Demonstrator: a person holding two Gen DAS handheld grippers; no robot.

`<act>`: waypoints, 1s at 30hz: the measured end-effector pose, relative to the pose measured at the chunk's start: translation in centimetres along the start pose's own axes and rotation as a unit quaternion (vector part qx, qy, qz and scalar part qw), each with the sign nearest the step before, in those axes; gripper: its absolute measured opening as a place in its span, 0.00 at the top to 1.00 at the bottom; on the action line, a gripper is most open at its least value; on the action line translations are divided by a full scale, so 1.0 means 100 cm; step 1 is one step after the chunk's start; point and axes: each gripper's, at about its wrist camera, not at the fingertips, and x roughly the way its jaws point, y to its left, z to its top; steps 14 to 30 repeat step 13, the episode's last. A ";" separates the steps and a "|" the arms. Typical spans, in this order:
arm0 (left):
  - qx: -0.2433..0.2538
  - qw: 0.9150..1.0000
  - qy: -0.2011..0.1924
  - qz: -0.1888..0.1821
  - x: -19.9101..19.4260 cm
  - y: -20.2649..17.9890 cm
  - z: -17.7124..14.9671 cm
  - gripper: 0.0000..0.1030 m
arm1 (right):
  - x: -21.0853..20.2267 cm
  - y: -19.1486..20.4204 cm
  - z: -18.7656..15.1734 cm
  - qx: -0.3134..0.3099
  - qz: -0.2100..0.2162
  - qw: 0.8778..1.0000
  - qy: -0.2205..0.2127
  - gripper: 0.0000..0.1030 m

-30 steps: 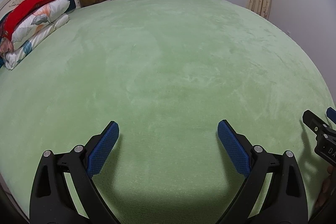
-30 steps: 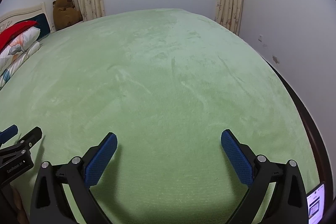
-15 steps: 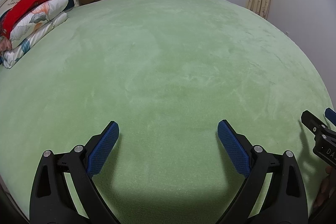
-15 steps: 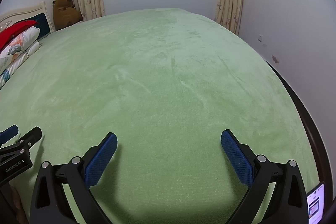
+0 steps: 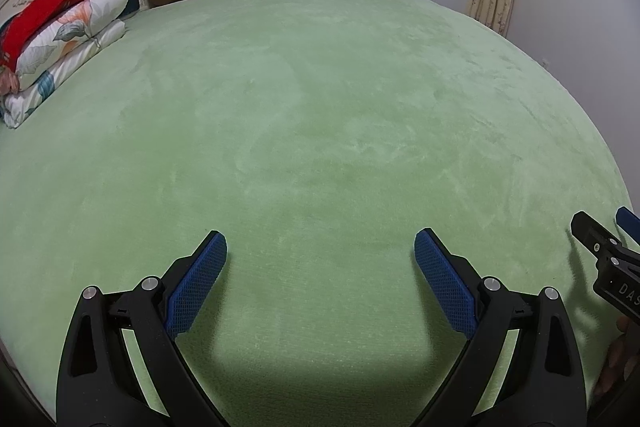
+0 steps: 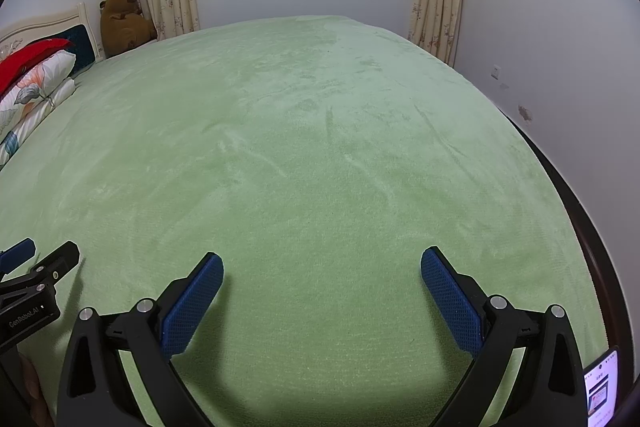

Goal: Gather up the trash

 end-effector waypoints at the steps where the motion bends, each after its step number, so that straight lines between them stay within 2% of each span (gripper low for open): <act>1: 0.000 1.000 0.001 -0.003 0.000 0.000 0.000 0.10 | 0.000 0.000 0.000 0.000 0.000 1.000 0.000 0.05; 7: 0.005 1.000 -0.009 -0.007 -0.002 -0.001 0.000 0.10 | 0.001 -0.001 0.000 0.001 0.001 1.000 0.001 0.05; 11: 0.008 1.000 -0.008 0.009 -0.002 -0.003 -0.001 0.10 | 0.002 -0.002 -0.002 0.003 0.001 1.000 0.001 0.05; 30: 0.003 1.000 -0.010 0.004 -0.002 -0.001 -0.001 0.10 | 0.002 -0.003 -0.003 0.004 0.001 1.000 0.001 0.05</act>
